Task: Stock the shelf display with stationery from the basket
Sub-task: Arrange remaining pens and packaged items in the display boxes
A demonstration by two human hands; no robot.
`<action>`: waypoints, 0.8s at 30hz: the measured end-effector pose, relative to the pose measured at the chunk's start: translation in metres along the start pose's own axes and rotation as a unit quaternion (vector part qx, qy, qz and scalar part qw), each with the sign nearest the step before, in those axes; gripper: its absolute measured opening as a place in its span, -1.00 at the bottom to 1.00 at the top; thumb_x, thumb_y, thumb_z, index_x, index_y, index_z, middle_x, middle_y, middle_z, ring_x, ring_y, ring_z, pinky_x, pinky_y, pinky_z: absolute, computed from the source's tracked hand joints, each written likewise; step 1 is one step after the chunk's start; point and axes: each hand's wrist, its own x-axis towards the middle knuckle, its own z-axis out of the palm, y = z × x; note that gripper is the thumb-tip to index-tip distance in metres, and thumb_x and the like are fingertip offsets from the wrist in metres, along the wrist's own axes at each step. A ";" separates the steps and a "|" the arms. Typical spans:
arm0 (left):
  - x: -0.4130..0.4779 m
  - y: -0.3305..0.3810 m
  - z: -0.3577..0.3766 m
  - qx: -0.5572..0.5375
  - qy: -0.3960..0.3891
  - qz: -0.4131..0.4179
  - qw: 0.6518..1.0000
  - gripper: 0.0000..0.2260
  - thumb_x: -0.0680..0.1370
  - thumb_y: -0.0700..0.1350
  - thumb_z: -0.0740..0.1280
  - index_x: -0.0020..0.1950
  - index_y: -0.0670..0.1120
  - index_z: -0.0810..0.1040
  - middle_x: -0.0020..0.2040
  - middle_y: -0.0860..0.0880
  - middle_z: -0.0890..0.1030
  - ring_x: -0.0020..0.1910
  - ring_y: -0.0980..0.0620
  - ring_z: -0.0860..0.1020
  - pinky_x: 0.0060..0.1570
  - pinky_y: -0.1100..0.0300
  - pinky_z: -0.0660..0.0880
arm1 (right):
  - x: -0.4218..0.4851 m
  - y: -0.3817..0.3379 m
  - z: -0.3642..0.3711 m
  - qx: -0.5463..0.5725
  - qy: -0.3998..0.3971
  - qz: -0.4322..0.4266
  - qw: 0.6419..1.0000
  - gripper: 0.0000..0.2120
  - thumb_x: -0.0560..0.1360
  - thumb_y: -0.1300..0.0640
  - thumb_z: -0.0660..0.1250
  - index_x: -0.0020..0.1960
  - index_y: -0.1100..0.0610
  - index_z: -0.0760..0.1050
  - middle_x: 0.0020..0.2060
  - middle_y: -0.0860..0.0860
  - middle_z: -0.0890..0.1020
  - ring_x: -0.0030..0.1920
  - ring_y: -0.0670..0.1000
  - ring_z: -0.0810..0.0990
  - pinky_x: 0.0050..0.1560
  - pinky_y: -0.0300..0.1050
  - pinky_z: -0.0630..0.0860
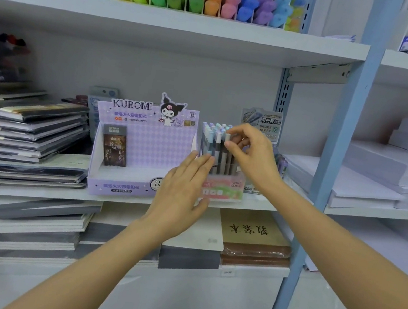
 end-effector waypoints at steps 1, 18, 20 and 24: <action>-0.002 0.001 -0.002 -0.025 0.017 -0.001 1.000 -0.40 0.60 -0.07 0.25 0.59 -0.06 0.07 0.59 0.03 0.09 0.58 0.05 -0.08 0.52 0.10 -0.01 | -0.003 -0.002 -0.001 0.010 0.008 0.005 1.000 -0.77 0.52 0.21 0.39 0.17 0.17 0.52 -0.09 0.09 0.58 -0.17 0.03 0.55 -0.11 -0.18 0.48; -0.326 -0.034 0.206 -0.108 -0.309 -0.291 0.899 -0.57 0.59 -0.22 0.22 0.47 -0.15 0.32 0.51 -0.13 0.28 0.47 -0.08 0.27 0.43 0.11 0.21 | -0.315 0.098 0.167 0.055 -0.514 0.222 0.827 -0.84 0.59 0.09 0.29 -0.08 0.15 0.56 -0.27 -0.12 0.58 -0.34 -0.24 0.49 -0.15 -0.18 0.47; -0.361 -0.033 0.221 -0.098 -0.385 -0.314 0.862 -0.50 0.65 -0.13 0.15 0.58 -0.10 0.08 0.60 -0.04 0.04 0.56 0.02 0.08 0.50 0.19 0.05 | -0.358 0.120 0.186 0.036 -0.533 0.290 0.794 -0.82 0.59 0.03 0.29 0.07 0.12 0.55 -0.09 -0.05 0.63 -0.22 -0.13 0.54 0.00 -0.09 0.54; -0.396 -0.030 0.241 -0.097 -0.446 -0.317 0.831 -0.41 0.66 -0.11 0.11 0.59 -0.08 -0.15 0.60 0.00 -0.20 0.57 0.08 0.00 0.50 0.22 0.03 | -0.415 0.146 0.219 -0.004 -0.498 0.405 0.767 -0.69 0.57 -0.02 0.30 0.22 0.13 0.45 -0.04 0.02 0.63 -0.07 0.01 0.59 0.06 -0.04 0.53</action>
